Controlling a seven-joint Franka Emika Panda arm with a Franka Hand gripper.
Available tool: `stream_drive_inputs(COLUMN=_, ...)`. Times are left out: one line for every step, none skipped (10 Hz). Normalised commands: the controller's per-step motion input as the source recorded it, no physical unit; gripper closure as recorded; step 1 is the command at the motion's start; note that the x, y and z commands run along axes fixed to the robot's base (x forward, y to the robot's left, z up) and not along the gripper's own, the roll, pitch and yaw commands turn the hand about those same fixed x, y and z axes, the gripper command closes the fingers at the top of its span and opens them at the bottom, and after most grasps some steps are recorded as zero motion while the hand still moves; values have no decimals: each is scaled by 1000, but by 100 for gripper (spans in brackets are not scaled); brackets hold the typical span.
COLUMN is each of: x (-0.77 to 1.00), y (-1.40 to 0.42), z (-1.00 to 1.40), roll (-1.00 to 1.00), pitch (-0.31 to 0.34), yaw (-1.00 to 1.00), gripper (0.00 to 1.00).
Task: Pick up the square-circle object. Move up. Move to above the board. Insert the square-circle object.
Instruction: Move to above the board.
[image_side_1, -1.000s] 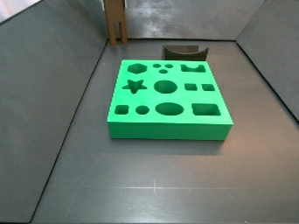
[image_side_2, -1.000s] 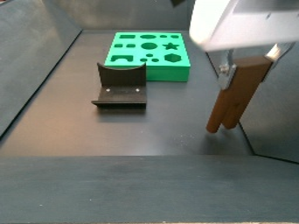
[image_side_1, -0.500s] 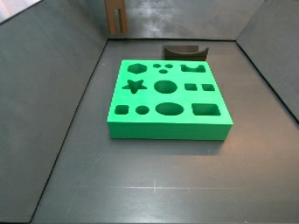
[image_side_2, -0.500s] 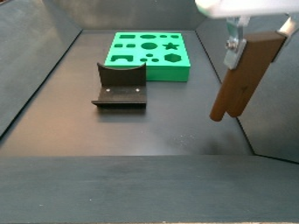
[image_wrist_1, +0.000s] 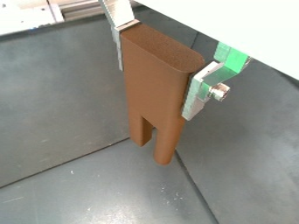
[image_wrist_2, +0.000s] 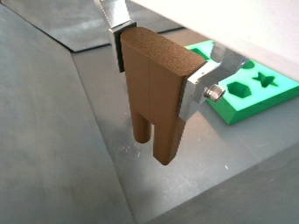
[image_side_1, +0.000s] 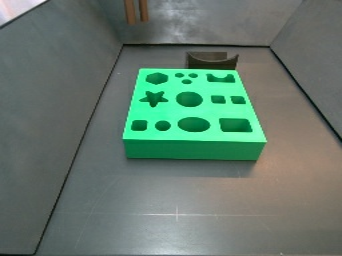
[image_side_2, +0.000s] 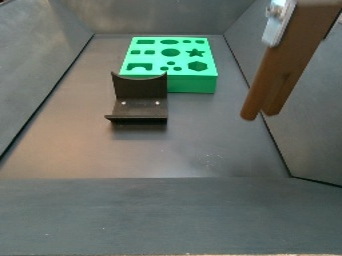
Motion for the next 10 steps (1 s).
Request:
stream_drive_inputs(x=39, y=51, z=1000, roll=36, pitch=84, yaw=27, gripper=100)
stream_drive_inputs(x=31, y=43, z=1000, roll=49, pitch=84, yaw=26, gripper=100)
stream_drive_inputs(x=21, y=31, z=1000, roll=60, pitch=84, yaw=28, gripper=100)
stream_drive_inputs(x=19, y=21, z=1000, roll=57, pitch=83, yaw=24, gripper=100)
stream_drive_inputs(x=15, y=15, z=933, roll=51, pitch=85, yaw=21, gripper=100)
stream_drive_inputs(x=9, y=8, z=785, roll=53, pitch=91, yaw=22, gripper=100)
stream_drive_inputs(x=5, y=-2, z=590, roll=58, pitch=92, yaw=25, gripper=100)
stream_drive_inputs(x=2, y=-3, z=444, roll=61, pitch=93, yaw=26, gripper=100)
stream_drive_inputs(x=-2, y=-3, z=295, roll=60, pitch=93, yaw=23, gripper=100)
stream_drive_inputs(x=241, y=-1000, z=29, roll=103, pitch=303, yaw=-1000, gripper=100)
